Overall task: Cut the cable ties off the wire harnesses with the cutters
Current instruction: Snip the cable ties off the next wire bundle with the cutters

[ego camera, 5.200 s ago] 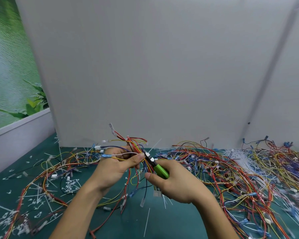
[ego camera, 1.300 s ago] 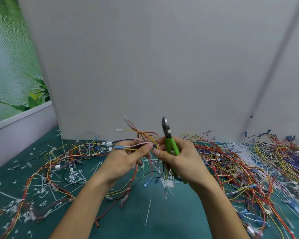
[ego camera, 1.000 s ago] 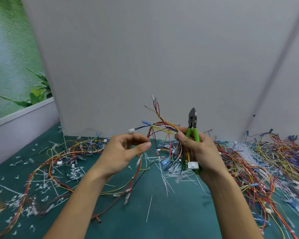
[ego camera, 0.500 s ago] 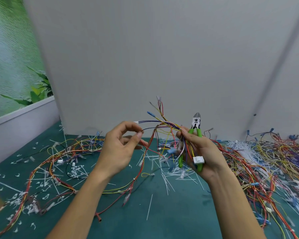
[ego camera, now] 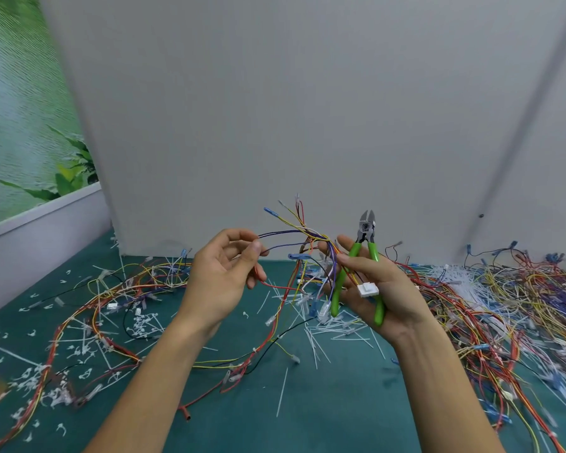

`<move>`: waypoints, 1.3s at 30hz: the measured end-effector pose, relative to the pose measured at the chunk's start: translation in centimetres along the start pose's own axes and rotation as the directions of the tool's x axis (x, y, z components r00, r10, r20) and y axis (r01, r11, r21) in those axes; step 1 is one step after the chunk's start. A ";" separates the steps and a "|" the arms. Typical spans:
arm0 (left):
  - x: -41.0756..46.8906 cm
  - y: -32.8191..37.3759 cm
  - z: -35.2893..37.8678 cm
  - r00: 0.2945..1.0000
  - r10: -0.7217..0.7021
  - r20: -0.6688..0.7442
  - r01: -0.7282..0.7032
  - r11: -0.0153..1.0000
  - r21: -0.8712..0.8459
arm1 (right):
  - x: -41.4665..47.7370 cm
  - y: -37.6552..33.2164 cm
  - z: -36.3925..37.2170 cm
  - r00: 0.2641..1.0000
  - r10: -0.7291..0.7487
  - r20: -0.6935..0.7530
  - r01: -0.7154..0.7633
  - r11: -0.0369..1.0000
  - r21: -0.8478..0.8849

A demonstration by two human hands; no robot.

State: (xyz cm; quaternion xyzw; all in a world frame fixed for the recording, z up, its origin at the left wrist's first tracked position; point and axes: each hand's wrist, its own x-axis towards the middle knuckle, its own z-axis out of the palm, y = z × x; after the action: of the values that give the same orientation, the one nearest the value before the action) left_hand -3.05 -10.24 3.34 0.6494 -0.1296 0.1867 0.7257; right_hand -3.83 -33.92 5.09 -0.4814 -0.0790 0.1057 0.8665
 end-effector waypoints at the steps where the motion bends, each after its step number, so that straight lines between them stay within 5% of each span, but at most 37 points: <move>1: 0.0 0.1 0.0 1.000 -0.025 0.005 0.025 0.999 -0.023 | 0.0 0.0 0.1 1.000 0.002 0.010 -0.002 1.000 0.024; 7: -0.5 0.4 0.7 0.978 -0.180 0.108 0.184 0.983 -0.025 | 0.0 0.0 0.2 0.996 -0.012 0.083 0.000 0.990 0.142; 13: -1.7 -0.7 1.9 0.822 -0.466 0.328 0.363 0.872 0.329 | 0.1 0.0 0.2 0.998 0.002 0.070 -0.017 0.976 0.218; 18: -2.3 -1.2 1.4 0.606 -0.619 0.499 0.184 0.720 0.669 | 0.0 0.0 0.1 1.000 -0.010 -0.021 0.012 0.994 0.105; 20: -2.4 -1.3 1.2 0.581 -0.614 0.535 0.143 0.724 0.675 | 0.0 0.0 0.0 0.999 -0.032 -0.031 0.033 0.998 0.045; 30: -1.8 -0.9 0.1 0.769 -0.459 0.446 0.060 0.746 0.663 | -0.1 -0.1 -0.7 0.973 -0.219 -0.066 0.183 0.918 -0.353; 39: -0.2 0.1 -2.0 0.929 -0.257 0.266 0.089 0.853 0.514 | 0.2 -0.1 -1.6 0.960 -0.278 0.030 0.273 0.906 -0.324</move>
State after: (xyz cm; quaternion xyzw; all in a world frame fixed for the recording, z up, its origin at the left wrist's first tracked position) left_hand -3.41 -8.31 3.09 0.8436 -0.1358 0.0371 0.5182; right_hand -3.22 -35.19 4.37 -0.6024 -0.1551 -0.0363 0.7821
